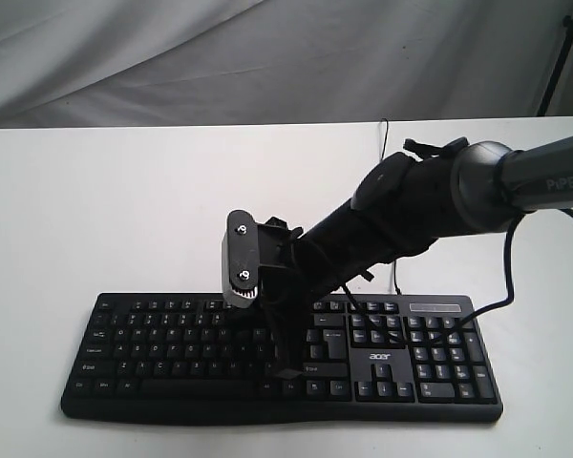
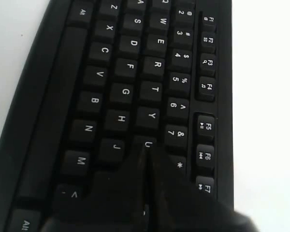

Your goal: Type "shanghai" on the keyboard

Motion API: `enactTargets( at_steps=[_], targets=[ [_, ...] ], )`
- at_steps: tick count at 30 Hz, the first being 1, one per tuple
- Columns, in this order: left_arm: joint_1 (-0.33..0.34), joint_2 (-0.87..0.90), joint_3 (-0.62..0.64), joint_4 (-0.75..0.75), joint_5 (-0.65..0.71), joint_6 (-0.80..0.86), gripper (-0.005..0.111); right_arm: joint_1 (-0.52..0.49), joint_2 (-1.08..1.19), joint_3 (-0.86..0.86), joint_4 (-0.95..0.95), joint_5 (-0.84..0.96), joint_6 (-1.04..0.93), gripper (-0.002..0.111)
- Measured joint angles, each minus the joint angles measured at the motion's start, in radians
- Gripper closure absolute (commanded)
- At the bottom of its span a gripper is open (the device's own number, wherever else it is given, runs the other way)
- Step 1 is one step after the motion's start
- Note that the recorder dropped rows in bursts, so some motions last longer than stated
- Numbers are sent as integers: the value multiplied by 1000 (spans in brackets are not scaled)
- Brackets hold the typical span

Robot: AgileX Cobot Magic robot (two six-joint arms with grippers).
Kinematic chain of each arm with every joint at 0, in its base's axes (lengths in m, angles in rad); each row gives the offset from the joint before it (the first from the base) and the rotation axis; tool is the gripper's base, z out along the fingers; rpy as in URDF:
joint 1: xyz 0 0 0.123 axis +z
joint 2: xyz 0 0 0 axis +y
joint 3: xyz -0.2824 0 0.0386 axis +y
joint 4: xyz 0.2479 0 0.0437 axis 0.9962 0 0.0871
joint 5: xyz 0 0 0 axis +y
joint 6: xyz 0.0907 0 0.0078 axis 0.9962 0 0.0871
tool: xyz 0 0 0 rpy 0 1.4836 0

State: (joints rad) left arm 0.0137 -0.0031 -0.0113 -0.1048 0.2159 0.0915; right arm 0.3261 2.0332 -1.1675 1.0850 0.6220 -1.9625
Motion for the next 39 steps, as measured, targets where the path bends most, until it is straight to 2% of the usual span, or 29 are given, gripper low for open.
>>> enactTargets(
  at_steps=[39],
  targets=[
    [0,0,0,0,0,0,106,0,34,0,37,6,-38,108]
  ],
)
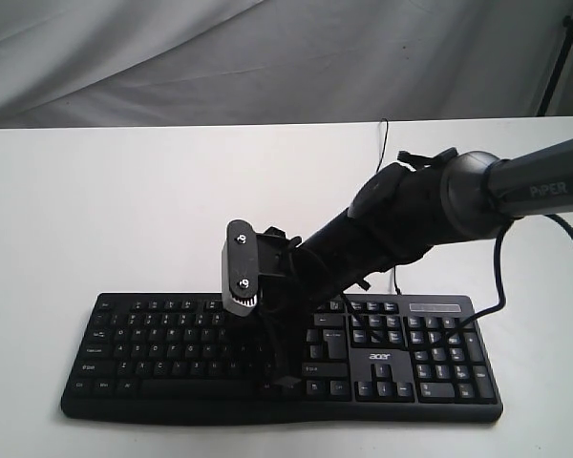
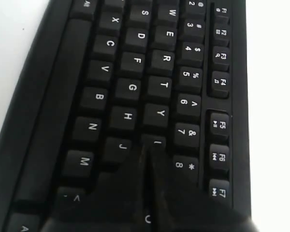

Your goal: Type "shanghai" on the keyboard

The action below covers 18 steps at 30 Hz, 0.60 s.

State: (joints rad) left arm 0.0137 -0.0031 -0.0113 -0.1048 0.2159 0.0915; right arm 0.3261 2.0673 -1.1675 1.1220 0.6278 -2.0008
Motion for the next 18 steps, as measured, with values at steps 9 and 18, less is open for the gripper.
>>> enactTargets(
  at_steps=[9,18],
  targets=[
    [0,0,0,0,0,0,106,0,0,0,-4,0,0,108],
    [0,0,0,0,0,0,106,0,14,0,-6,-4,0,108]
  ],
)
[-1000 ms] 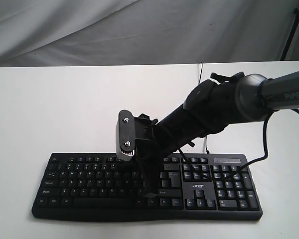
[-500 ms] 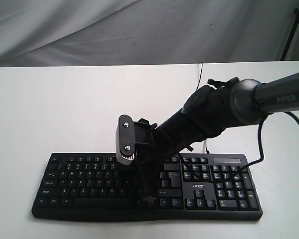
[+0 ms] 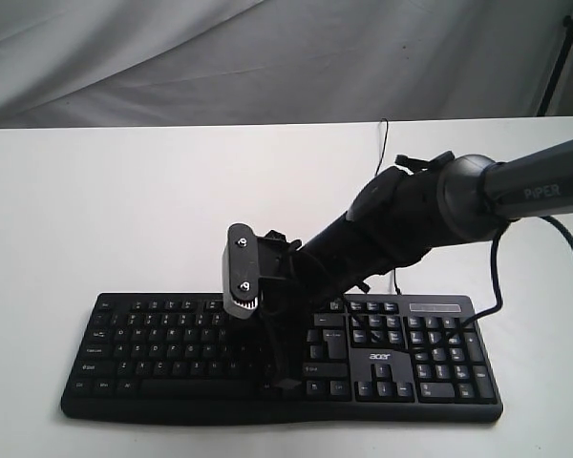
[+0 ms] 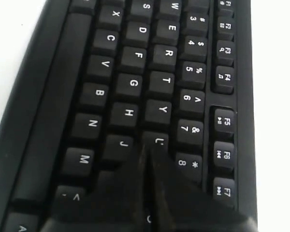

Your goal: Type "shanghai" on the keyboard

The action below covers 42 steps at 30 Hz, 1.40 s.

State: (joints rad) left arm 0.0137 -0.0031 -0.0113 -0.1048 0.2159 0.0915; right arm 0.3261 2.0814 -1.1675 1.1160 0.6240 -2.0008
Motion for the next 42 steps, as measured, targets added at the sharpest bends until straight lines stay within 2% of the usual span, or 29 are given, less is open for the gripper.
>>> enactTargets(
  at_steps=[22,32,42],
  targets=[
    [0,0,0,0,0,0,106,0,-63,0,8,0,15,108],
    [0,0,0,0,0,0,106,0,-256,0,61,2,192,108],
    [0,0,0,0,0,0,106,0,-465,0,122,-7,276,108]
  ],
)
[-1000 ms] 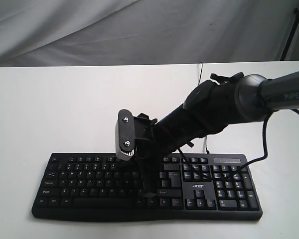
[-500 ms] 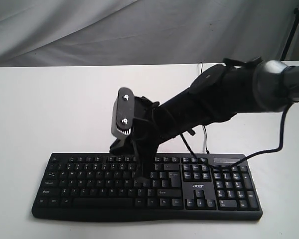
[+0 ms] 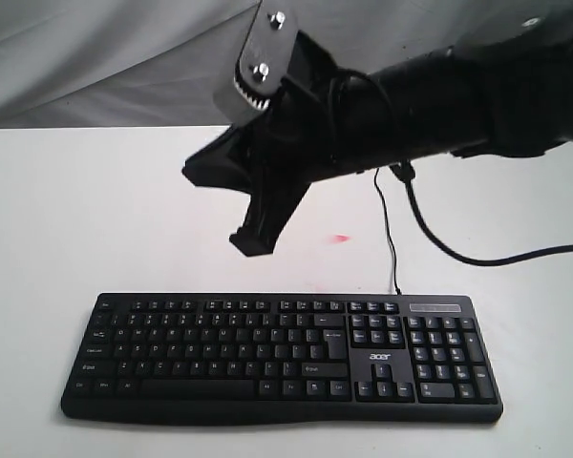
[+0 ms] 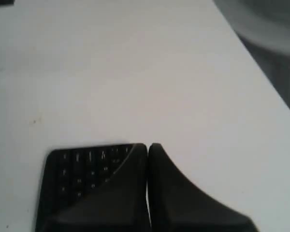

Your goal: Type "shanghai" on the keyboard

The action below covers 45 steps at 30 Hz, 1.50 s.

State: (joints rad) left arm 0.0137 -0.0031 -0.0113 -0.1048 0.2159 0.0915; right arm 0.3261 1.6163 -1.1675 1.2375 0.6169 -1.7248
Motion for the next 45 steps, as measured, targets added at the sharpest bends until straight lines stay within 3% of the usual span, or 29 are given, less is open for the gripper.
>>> enactTargets(
  at_steps=[19,35,41,45],
  targets=[
    [0,0,0,0,0,0,106,0,-238,1,91,108,184,108],
    [0,0,0,0,0,0,106,0,-305,1,122,-230,288,108],
    [0,0,0,0,0,0,106,-7,-389,1,-1,-270,402,108],
    [0,0,0,0,0,0,106,-53,-462,1,-196,-274,624,108]
  ],
)
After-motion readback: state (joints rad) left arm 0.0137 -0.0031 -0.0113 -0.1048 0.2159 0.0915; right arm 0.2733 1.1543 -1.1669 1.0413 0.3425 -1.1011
